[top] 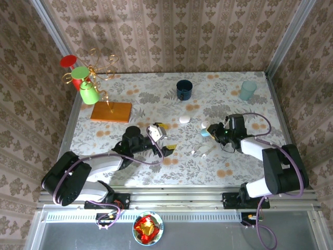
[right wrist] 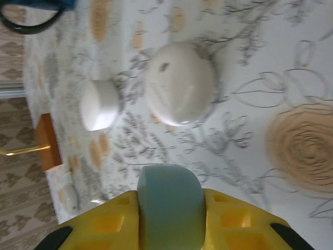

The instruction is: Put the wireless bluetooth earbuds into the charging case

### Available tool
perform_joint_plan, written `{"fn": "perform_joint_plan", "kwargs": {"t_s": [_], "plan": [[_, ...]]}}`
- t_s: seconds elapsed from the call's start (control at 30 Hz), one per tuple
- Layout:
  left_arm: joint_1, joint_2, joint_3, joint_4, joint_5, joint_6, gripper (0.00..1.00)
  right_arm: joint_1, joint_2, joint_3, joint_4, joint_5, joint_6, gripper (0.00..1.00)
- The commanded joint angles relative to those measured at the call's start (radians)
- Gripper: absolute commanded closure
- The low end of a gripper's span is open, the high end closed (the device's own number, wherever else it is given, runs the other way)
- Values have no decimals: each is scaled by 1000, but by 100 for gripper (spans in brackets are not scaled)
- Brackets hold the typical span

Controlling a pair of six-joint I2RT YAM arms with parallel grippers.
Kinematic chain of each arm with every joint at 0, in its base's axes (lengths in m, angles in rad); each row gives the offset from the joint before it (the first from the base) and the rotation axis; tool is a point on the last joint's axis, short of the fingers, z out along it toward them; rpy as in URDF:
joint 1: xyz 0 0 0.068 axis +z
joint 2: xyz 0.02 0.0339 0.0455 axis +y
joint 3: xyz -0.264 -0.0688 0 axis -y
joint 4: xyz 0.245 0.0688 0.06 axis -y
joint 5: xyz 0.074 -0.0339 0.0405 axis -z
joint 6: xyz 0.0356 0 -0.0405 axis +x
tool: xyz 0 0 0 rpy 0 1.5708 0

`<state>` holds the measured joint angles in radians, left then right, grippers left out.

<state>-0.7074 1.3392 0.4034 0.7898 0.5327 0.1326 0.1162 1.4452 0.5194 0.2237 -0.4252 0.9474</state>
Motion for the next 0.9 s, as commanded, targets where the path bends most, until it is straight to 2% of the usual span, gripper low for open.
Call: {"fn": "perform_joint_plan", "kwargs": {"t_s": [0.0,0.2,0.4,0.57,0.77,0.87], "plan": [[-4,-24,41,-55,24,34,3,-4,38,-19,-13,37,-49,79],[0,-27,63,-98,12,41,0,-6,56,-40,-4,54,-51,76],[16,-26,78,-127,9,26,0,-7,-36,-29,-116,153,-81,53],[58,-29,79,-106,14,-42,2,-7,-163,-16,-241,229,-132,39],[81,-41,68,-110,-23,-42,1,-2,-273,27,-380,282,-248,36],[114,-68,57,-129,-59,-91,3,16,-293,71,-462,311,-320,36]]}}
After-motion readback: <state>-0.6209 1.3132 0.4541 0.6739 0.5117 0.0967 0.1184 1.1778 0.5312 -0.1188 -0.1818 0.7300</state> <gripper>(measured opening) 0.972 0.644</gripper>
